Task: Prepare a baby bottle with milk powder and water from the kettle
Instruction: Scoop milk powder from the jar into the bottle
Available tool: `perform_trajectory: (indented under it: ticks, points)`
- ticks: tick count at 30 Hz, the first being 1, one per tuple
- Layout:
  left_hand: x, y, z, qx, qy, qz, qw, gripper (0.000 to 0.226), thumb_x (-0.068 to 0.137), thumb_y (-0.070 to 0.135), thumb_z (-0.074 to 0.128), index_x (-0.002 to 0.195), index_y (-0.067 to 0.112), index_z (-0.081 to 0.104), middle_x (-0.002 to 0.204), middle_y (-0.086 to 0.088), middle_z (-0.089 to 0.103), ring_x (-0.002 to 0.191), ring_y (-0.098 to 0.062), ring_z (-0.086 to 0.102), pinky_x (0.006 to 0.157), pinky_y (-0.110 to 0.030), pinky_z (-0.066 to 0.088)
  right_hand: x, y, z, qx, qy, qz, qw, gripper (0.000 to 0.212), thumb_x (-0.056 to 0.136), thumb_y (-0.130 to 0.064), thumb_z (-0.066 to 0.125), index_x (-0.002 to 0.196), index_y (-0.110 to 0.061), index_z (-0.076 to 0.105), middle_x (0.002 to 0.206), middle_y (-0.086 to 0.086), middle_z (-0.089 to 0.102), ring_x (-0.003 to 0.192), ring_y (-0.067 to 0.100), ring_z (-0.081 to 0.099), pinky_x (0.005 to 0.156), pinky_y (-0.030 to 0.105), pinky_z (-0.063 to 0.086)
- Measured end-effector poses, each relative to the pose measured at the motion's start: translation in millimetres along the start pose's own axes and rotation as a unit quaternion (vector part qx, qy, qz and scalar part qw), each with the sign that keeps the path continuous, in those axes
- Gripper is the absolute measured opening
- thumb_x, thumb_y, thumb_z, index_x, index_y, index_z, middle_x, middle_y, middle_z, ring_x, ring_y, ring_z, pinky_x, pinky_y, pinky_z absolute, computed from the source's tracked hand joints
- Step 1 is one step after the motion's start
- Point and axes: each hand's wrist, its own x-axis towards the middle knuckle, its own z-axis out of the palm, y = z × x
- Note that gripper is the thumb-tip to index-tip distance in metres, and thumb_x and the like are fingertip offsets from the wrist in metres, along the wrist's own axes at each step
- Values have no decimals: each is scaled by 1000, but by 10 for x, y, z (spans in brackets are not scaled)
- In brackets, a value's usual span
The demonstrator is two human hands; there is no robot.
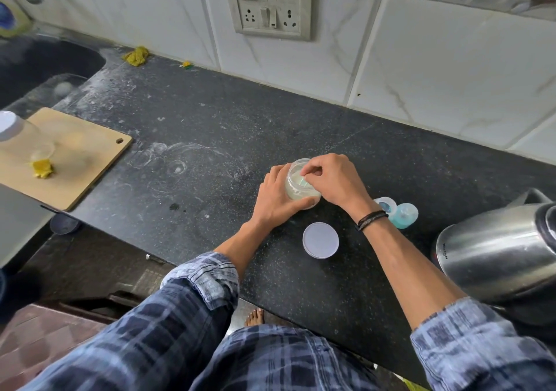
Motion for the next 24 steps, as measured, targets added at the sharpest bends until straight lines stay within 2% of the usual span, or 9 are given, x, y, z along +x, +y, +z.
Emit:
perform_trajectory:
  ticks: [6,9,12,15,20,24]
  points:
    - [10,-15,0,4,-5,-2,1000,90,69,73,74,146,36,46,133,8,49,123,-14,48,106,-45,44,40,-11,-10,50,5,20,999,13,90,-12,75,97,-18,84,99,-1,80,89,9,72,88,27,58]
    - [15,-32,9,5,-4,1,1000,90,69,74,74,146,37,45,131,9,49,123,-11,46,106,-44,44,58,31,-21,113,28,69,991,12,87,-10,78,93,-19,84,93,-5,79,83,2,70,85,24,58]
    - [19,-46,17,4,-3,7,1000,89,70,76,73,146,39,45,129,13,49,124,-7,44,106,-43,44,53,74,-26,197,44,138,969,13,84,-10,81,85,-23,83,87,-9,78,84,3,73,81,24,59]
    - [25,-50,17,5,-3,7,1000,89,70,76,73,146,38,46,130,13,49,125,-8,44,107,-42,43,24,94,-16,270,55,178,945,19,81,-5,82,79,-24,82,79,-6,79,76,6,74,72,23,58]
    - [21,-36,14,5,-2,8,1000,89,69,75,74,144,35,48,131,12,48,125,-8,44,107,-41,43,-36,131,5,336,92,211,913,22,80,-1,80,77,-23,81,72,-5,78,59,0,66,58,11,49]
    - [20,-26,6,9,-3,3,1000,90,69,75,73,144,32,48,133,9,48,125,-11,45,107,-40,42,-91,197,37,382,120,259,879,14,81,-6,82,81,-20,81,74,-5,79,60,0,67,59,14,51]
